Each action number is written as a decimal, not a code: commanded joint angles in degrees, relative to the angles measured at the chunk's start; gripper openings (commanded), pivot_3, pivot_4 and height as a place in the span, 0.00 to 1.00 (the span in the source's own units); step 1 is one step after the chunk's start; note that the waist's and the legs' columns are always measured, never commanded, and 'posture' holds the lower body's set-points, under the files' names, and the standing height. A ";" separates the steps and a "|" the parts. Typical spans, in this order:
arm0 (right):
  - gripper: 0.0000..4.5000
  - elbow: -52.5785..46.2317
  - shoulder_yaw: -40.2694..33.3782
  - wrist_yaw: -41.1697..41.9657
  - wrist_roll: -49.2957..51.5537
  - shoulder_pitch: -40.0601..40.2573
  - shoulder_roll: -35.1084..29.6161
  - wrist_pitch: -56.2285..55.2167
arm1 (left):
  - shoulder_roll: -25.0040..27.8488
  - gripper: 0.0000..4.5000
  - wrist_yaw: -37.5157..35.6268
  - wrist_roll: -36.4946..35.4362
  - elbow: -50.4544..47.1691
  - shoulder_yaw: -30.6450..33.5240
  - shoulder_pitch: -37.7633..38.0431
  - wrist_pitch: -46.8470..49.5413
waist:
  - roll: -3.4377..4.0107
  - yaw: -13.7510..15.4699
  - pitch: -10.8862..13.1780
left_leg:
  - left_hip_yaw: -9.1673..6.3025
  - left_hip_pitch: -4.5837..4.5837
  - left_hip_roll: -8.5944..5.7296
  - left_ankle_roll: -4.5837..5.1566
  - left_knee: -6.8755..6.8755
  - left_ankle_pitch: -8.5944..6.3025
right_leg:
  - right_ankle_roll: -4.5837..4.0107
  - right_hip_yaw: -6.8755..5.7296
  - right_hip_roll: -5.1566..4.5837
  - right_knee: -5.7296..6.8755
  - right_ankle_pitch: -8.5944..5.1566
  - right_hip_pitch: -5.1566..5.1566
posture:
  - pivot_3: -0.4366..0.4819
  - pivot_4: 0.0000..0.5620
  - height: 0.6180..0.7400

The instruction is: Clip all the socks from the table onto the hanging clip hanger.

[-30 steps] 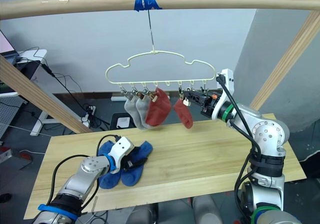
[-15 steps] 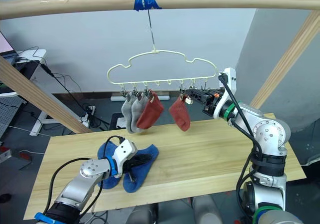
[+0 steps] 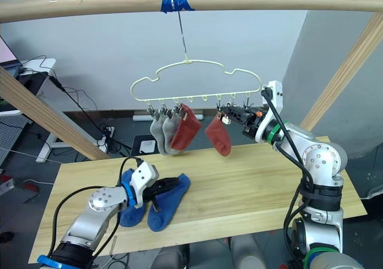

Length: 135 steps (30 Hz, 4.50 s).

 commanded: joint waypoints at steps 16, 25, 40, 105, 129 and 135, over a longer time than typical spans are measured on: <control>0.04 -1.39 0.16 0.53 0.65 -0.30 -0.96 -1.30 | -1.76 0.91 2.07 6.71 8.63 -4.41 -2.00 -3.33 | 0.00 0.06 0.00 | -0.04 -0.20 0.01 0.00 -0.07 -0.01 | 0.07 -0.06 -0.02 -0.41 0.06 0.00 | 0.30 0.39 1.00; 0.04 -1.74 0.34 0.39 0.76 -0.13 -0.96 -1.32 | -2.54 0.99 3.60 8.25 10.17 -4.74 -2.83 -2.38 | 0.00 0.01 0.00 | -0.04 -0.21 0.01 0.00 -0.06 -0.01 | 0.08 -0.07 -0.02 -0.41 0.07 0.00 | 0.30 0.38 1.00; 0.04 -1.82 0.59 0.06 0.78 -0.03 -0.70 -1.77 | -2.32 0.40 0.32 6.58 9.58 -3.97 -2.63 0.84 | 0.00 -0.02 0.00 | -0.04 -0.21 0.01 0.00 -0.06 -0.01 | 0.08 -0.08 -0.03 -0.40 0.08 0.00 | 0.30 0.38 1.00; 0.04 2.38 3.35 -19.52 42.11 -0.61 -9.12 0.66 | -14.06 0.00 2.98 -5.72 -8.72 -2.16 -15.63 -12.95 | 0.03 -1.21 0.03 | 0.06 -0.29 -0.01 0.08 0.03 -0.04 | -0.04 0.05 0.01 -0.50 0.28 0.02 | 0.30 0.36 1.00; 0.99 -9.74 -1.93 -9.78 34.20 15.99 -25.84 -2.08 | -15.14 0.00 3.53 -4.02 -6.15 -3.33 -17.92 -13.94 | 0.02 0.32 0.03 | 0.07 -0.33 -0.04 0.08 0.08 -0.04 | 0.19 0.04 -0.02 -0.56 0.15 0.04 | 0.26 0.39 1.00; 1.00 -20.71 -0.19 -11.07 16.94 22.62 -24.92 -10.33 | -14.97 0.35 0.89 -6.23 -4.54 -3.97 -17.54 -11.30 | 0.01 0.08 0.03 | 0.11 -0.22 -0.01 0.08 0.10 -0.03 | 0.22 0.09 0.02 -0.45 0.16 0.06 | 0.22 0.42 1.00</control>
